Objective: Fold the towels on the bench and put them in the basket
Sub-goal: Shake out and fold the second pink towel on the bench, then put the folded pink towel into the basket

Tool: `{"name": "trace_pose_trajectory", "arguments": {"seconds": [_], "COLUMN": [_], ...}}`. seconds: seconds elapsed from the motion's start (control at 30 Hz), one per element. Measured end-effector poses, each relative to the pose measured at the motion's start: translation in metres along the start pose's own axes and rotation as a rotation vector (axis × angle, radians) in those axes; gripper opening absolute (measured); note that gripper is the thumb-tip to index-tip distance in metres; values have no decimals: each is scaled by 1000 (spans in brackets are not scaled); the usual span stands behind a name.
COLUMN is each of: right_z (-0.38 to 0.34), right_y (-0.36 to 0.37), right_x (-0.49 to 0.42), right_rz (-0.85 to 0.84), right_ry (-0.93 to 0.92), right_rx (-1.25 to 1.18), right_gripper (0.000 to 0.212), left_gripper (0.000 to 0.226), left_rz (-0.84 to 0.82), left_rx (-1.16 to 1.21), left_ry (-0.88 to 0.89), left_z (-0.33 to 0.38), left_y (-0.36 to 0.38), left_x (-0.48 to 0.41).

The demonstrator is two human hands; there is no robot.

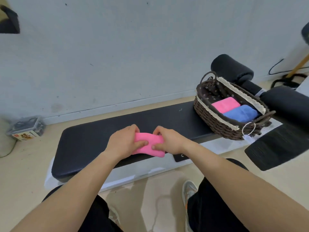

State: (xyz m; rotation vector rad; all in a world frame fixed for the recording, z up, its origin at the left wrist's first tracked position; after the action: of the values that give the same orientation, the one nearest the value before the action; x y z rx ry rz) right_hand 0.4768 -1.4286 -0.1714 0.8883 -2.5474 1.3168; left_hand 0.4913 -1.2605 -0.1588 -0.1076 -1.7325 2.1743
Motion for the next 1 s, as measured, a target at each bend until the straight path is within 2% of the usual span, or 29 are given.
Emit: {"name": "trace_pose_trajectory", "arguments": {"seconds": [0.07, 0.13, 0.3, 0.43, 0.57, 0.63, 0.73, 1.0], "right_z": [7, 15, 56, 102, 152, 168, 182, 205], "right_y": [-27, -64, -157, -214, -263, -281, -300, -314], "right_x": [26, 55, 119, 147, 150, 143, 123, 41], "right_rz": [55, 178, 405, 529, 717, 776, 806, 644], "right_ry": [12, 8, -37, 45, 221, 302, 340, 387], "right_rx": [-83, -174, -616, -566, -380, -283, -139, 248], "right_gripper": [43, 45, 45, 37, 38, 42, 37, 19], "left_gripper": [43, 43, 48, 49, 33, 35, 29, 29], "left_rz": [-32, 10, 107, 59, -124, -187, -140, -83], "left_rx": [136, 238, 411, 443, 672, 606, 399, -154], "left_ry": [28, 91, 178, 195, 253, 285, 334, 310], "left_z": [25, 58, 142, 204, 251, 268, 287, 304], "left_y": [-12, -34, -85, -95, -93, -90, -86, -38], "left_x": [-5, -15, -54, -97, -137, -156, -188, -255]}}
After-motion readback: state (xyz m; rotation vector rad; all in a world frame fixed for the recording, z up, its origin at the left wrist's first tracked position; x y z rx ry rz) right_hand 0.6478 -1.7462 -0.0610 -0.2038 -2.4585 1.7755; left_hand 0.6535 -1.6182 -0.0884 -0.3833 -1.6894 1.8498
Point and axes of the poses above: each hand's wrist, its own x-axis away from the middle knuckle, its own y-axis out of the palm, z = x × y, the point moved 7 cm from there along -x, towards the middle knuckle, and after that the axes turned 12 degrees about -z, right-handed, at the moved point
